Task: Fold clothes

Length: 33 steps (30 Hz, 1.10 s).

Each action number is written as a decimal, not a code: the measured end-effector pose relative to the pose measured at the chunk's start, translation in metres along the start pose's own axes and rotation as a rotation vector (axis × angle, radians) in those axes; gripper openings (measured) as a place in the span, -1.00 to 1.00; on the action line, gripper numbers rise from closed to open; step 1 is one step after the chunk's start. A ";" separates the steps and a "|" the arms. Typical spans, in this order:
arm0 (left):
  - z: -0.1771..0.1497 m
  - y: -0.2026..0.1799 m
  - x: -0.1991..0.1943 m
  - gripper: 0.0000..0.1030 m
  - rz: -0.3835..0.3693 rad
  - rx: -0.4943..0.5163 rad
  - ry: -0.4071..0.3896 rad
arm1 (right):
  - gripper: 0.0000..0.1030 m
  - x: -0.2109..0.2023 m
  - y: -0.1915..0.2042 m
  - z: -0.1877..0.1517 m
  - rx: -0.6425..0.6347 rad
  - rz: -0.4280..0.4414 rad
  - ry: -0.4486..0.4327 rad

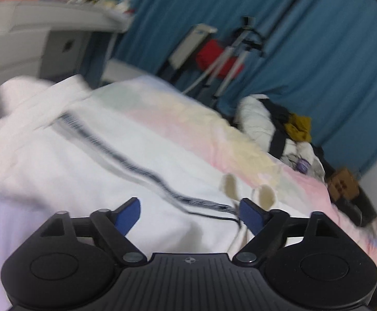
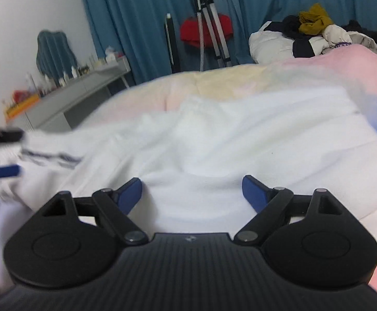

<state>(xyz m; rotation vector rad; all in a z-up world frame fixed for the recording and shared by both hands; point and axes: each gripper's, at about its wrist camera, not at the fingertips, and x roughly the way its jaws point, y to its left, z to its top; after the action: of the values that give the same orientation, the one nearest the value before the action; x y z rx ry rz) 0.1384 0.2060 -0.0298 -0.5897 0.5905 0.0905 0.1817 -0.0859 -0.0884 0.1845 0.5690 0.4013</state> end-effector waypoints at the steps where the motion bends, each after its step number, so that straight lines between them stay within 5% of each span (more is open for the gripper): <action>1: 0.003 0.009 -0.006 0.78 0.009 -0.045 0.008 | 0.70 0.002 0.002 -0.002 -0.017 -0.005 -0.003; 4: 0.009 0.037 -0.017 0.97 0.018 -0.176 0.028 | 0.69 0.002 0.003 0.001 -0.015 -0.010 0.007; 12: 0.004 0.092 0.024 0.94 0.016 -0.473 0.095 | 0.66 -0.033 -0.003 0.018 0.079 -0.009 -0.015; 15: 0.012 0.103 0.041 0.86 0.045 -0.516 0.038 | 0.66 -0.038 -0.004 0.021 0.039 -0.049 -0.031; 20: 0.030 0.123 0.054 0.60 0.109 -0.546 -0.075 | 0.70 -0.014 -0.011 0.003 -0.031 -0.118 0.049; 22: 0.035 0.134 0.059 -0.01 0.126 -0.579 -0.078 | 0.70 -0.005 -0.010 -0.006 -0.073 -0.126 0.057; 25: 0.043 0.138 0.061 -0.52 0.115 -0.557 -0.089 | 0.70 -0.007 -0.009 -0.003 -0.063 -0.120 0.067; 33: 0.054 0.030 0.021 -0.62 0.100 -0.176 -0.310 | 0.66 -0.020 -0.025 0.014 0.094 -0.084 0.078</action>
<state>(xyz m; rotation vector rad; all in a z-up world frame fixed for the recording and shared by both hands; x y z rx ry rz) 0.1757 0.2590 -0.0200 -0.7005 0.3116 0.3249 0.1817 -0.1179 -0.0743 0.2348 0.6708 0.3018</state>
